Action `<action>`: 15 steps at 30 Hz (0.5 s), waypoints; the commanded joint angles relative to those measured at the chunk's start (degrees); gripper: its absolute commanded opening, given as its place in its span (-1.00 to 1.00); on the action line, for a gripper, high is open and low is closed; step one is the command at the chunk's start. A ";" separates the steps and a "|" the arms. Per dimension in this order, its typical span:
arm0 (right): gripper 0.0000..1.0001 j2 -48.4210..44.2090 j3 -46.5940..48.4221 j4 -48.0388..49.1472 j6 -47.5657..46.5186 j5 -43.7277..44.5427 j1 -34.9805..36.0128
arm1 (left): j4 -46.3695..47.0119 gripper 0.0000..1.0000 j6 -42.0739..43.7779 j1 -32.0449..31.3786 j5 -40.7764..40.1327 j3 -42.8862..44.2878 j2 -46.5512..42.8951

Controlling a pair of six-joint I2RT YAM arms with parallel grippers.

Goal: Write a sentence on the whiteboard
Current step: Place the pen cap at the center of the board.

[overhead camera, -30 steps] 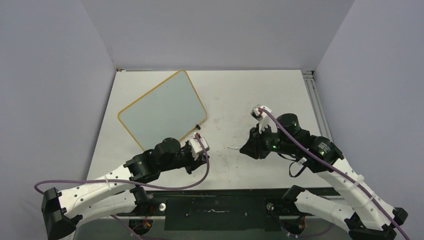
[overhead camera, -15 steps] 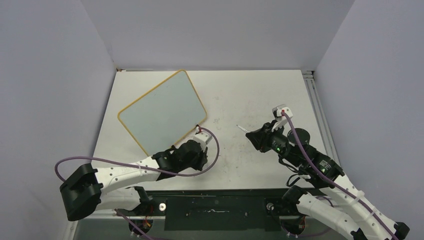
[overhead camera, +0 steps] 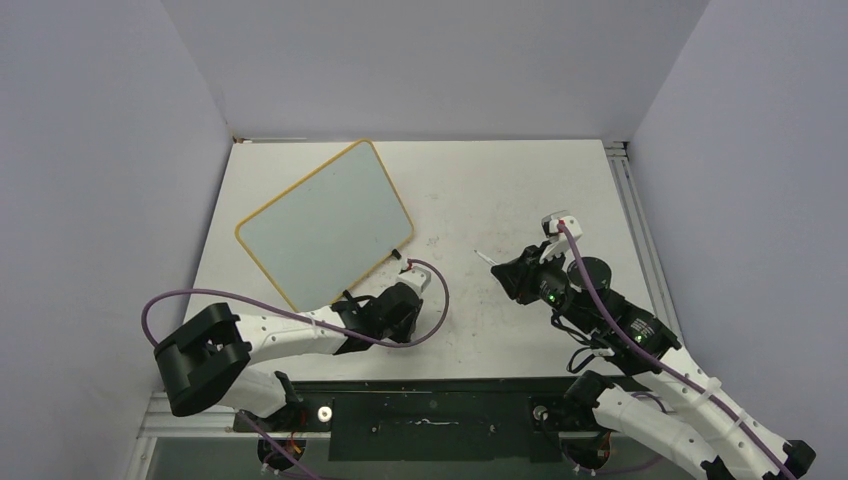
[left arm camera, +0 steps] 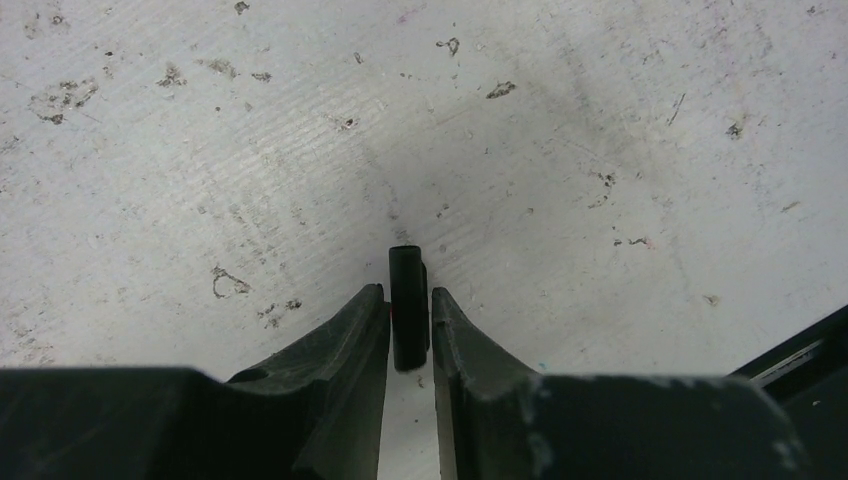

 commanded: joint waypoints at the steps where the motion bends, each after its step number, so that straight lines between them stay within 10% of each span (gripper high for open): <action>1: -0.89 0.43 -0.18 3.20 0.42 2.10 -0.13 | 3.56 -0.56 -0.94 -0.35 -0.37 1.50 0.29; 15: -0.89 0.57 0.42 3.18 0.35 3.38 -0.12 | -0.12 0.22 1.29 0.67 -2.24 4.46 -5.94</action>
